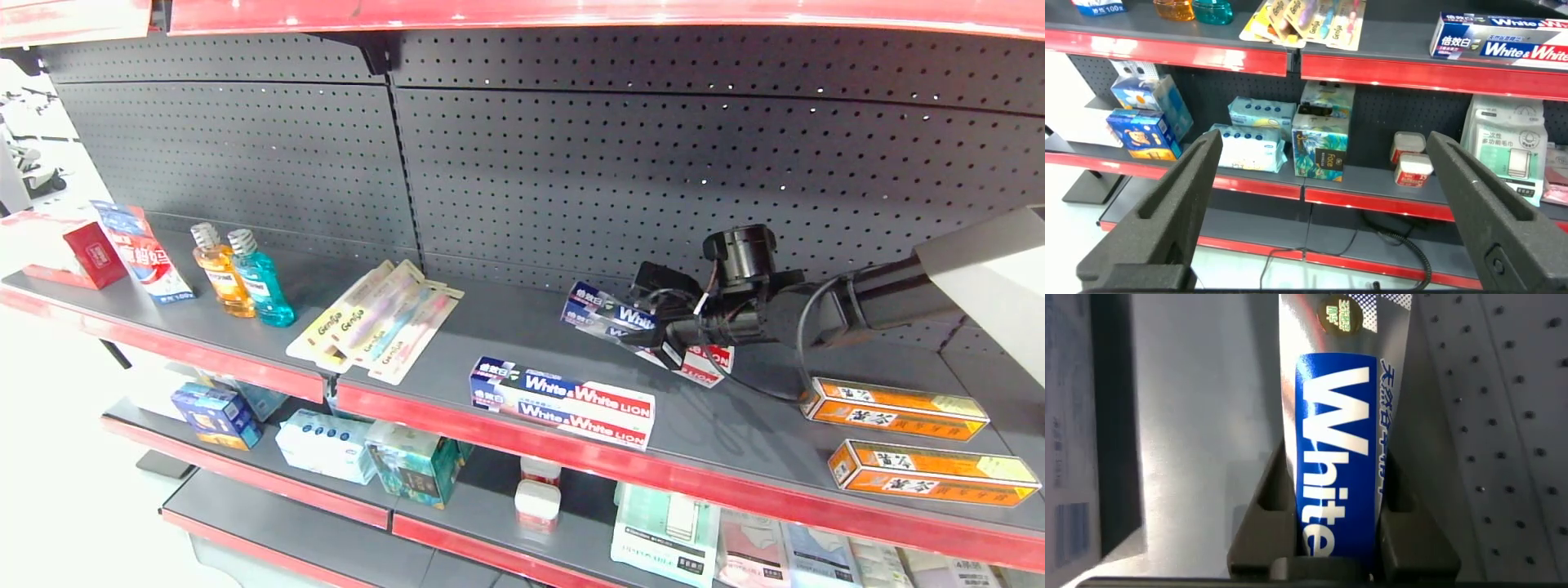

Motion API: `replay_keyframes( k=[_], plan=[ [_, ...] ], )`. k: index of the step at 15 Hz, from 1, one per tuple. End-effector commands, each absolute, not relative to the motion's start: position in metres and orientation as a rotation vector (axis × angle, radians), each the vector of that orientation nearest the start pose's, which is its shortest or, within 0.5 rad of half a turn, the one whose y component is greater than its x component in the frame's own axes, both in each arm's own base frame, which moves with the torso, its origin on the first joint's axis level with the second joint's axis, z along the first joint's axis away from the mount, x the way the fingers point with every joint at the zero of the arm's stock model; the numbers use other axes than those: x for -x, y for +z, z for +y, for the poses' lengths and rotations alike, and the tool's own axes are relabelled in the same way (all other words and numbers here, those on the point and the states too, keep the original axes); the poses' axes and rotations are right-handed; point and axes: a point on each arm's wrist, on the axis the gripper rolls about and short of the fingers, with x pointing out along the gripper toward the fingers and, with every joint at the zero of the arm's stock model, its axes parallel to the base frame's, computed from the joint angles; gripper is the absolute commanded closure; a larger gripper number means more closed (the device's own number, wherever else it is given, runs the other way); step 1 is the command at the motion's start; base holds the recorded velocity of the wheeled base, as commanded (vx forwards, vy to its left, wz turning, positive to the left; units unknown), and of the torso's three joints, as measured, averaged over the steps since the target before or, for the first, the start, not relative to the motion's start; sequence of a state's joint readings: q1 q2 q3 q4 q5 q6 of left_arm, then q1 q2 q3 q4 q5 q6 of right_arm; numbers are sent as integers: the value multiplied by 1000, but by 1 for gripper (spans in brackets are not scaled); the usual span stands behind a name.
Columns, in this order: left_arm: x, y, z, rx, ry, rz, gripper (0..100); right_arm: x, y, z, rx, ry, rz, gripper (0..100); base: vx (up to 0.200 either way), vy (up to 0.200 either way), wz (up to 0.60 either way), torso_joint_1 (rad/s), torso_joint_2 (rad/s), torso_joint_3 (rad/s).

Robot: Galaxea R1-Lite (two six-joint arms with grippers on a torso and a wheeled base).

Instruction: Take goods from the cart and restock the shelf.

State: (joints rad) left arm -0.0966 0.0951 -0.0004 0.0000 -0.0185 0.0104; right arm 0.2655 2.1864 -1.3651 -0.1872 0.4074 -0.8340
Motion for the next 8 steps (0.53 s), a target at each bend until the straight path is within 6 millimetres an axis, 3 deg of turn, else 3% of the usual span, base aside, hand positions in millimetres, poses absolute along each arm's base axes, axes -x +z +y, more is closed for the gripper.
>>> replay_keyframes(
  k=[1, 5, 6, 8],
  plan=[
    [15, 77, 1, -14, -115, 94, 0, -411, 107, 124, 731, 884, 333, 100, 0, 0, 0, 0, 0, 0],
    [15, 77, 1, -13, -115, 96, 0, -411, 104, 125, 731, 891, 338, 100, 0, 0, 0, 0, 0, 0],
    [15, 77, 1, -14, -115, 96, 0, -411, 105, 126, 731, 892, 336, 0, 0, 0, 0, 0, 0, 0],
    [15, 77, 1, -13, -115, 96, 0, -412, 105, 125, 730, 888, 333, 0, 0, 0, 0, 0, 0, 0]
  ],
)
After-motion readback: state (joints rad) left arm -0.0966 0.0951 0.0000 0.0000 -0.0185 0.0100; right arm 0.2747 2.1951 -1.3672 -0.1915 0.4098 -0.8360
